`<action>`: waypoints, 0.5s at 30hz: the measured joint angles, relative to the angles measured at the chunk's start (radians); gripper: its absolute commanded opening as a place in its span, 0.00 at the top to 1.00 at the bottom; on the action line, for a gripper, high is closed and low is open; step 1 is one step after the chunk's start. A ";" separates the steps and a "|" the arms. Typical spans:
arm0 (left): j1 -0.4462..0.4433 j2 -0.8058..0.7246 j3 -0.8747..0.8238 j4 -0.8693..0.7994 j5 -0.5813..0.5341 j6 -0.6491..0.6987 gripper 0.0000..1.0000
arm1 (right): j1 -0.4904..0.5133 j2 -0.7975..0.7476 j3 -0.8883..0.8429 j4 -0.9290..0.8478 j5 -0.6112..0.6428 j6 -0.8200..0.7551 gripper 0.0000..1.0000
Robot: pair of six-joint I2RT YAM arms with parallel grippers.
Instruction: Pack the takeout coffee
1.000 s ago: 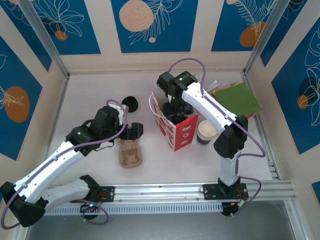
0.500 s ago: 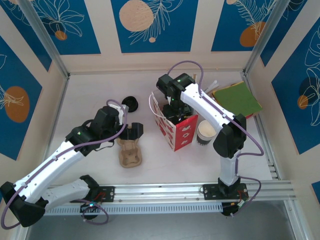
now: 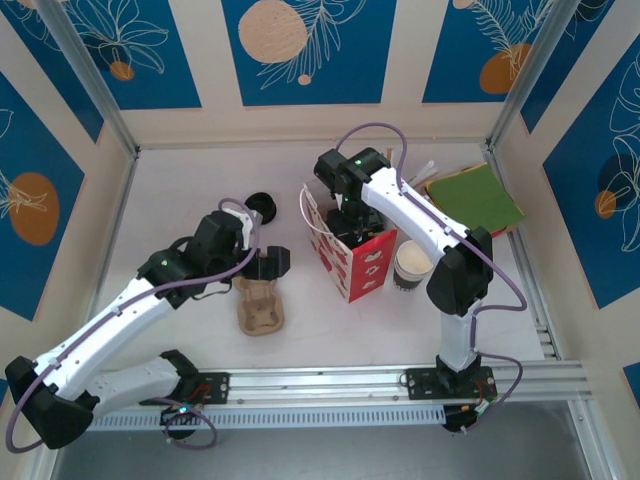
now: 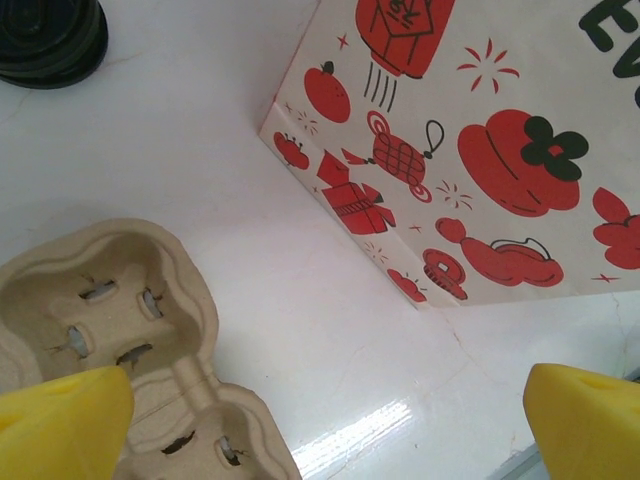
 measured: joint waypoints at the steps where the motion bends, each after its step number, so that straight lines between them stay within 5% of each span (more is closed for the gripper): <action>1: 0.000 0.002 0.000 0.003 0.006 0.000 0.00 | 0.000 0.000 -0.001 0.003 0.000 -0.002 0.32; 15: 0.000 0.008 0.003 0.018 0.032 -0.007 0.00 | -0.007 0.014 -0.003 0.016 -0.011 -0.007 0.32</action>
